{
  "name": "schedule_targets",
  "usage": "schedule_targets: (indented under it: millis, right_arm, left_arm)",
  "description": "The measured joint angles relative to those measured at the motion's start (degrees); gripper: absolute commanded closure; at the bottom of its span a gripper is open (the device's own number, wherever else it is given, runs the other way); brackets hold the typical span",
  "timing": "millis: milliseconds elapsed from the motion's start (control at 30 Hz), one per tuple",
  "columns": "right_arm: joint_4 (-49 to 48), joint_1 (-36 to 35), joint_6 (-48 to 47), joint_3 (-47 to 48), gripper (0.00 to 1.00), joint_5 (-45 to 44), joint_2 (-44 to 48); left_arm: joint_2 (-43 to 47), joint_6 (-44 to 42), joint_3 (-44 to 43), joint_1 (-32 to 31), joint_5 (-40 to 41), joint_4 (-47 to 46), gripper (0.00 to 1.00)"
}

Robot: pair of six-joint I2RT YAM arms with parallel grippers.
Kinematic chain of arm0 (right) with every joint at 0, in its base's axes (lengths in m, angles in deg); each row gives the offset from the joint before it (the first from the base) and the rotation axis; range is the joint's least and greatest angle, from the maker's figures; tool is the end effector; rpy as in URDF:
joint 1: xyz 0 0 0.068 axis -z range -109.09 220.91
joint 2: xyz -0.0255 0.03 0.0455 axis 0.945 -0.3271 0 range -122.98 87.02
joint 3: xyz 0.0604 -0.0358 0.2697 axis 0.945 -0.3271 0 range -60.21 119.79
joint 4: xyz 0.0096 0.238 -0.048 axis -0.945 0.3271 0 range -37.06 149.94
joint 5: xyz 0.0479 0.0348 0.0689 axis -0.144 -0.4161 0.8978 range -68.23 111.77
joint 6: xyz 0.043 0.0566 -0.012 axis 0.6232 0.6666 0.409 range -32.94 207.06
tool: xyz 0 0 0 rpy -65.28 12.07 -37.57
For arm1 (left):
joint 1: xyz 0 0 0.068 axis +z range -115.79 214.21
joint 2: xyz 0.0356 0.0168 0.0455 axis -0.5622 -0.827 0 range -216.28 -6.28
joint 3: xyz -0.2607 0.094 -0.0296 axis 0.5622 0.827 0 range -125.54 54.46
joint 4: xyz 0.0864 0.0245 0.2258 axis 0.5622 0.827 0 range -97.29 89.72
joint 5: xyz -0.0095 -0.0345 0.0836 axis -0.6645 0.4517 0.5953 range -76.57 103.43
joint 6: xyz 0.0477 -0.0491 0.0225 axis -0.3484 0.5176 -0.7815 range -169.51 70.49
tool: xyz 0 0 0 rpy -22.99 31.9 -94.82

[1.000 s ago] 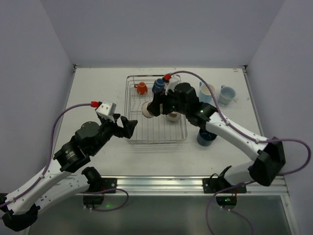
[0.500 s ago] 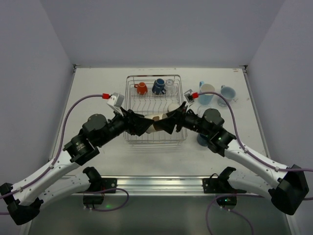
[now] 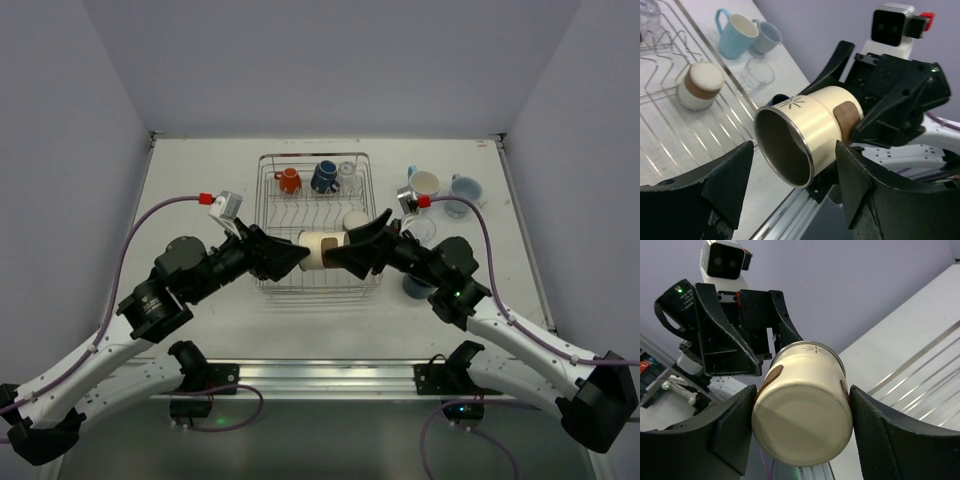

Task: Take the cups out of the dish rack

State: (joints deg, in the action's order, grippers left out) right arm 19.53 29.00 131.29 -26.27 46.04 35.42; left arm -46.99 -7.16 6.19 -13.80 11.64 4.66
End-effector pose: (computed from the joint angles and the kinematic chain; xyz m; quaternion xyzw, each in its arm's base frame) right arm 0.1388 0.1575 0.3488 -0.1556 0.5933 0.6250 0.4828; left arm 0.1083 -0.1229 0.3686 0.0468 0.7321 -0.4901 0.4709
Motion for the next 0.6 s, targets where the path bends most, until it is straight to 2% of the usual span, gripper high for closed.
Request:
schedule_targets:
  millis: [167, 267, 367, 400, 433, 467, 500, 533, 600]
  right_arm:
    - [-7.1, 0.0, 3.9, 0.0, 0.77, 3.0, -4.3]
    - [-11.4, 0.0, 7.1, 0.0, 0.77, 5.5, -8.3]
    - [-16.3, 0.3, 10.5, 0.0, 0.77, 7.0, -11.2]
    - [-18.1, 0.3, 11.6, 0.0, 0.74, 7.5, -11.9]
    - [-19.9, 0.4, 12.9, -0.1, 0.70, 8.0, -12.6]
    - [-22.1, 0.7, 14.4, -0.5, 0.65, 8.8, -13.2]
    - [-23.9, 0.7, 15.3, -0.6, 0.56, 9.2, -13.6]
    - [-25.7, 0.6, 16.1, -0.7, 0.35, 9.6, -13.9]
    - [-27.6, 0.1, 16.7, -1.2, 0.18, 9.4, -14.1]
  left_arm:
    - [0.7, 2.2, 1.2, 0.0, -7.1, -4.6, 0.34]
    - [0.3, 3.1, 2.2, 0.0, -10.3, -7.5, 0.40]
    - [-0.8, 3.7, 2.3, 0.2, -11.8, -8.8, 0.60]
    - [-1.1, 3.8, 2.3, 0.3, -12.0, -9.1, 0.83]
    - [-1.2, 4.2, 2.3, 0.3, -12.2, -9.3, 0.91]
    - [-1.0, 4.3, 2.2, 0.3, -13.2, -10.0, 1.00]
    - [-0.6, 4.2, 2.1, 0.3, -13.5, -10.4, 1.00]
    - [0.0, 4.4, 2.1, 0.1, -13.7, -10.7, 1.00]
    - [1.0, 4.1, 2.1, -0.4, -13.2, -10.2, 1.00]
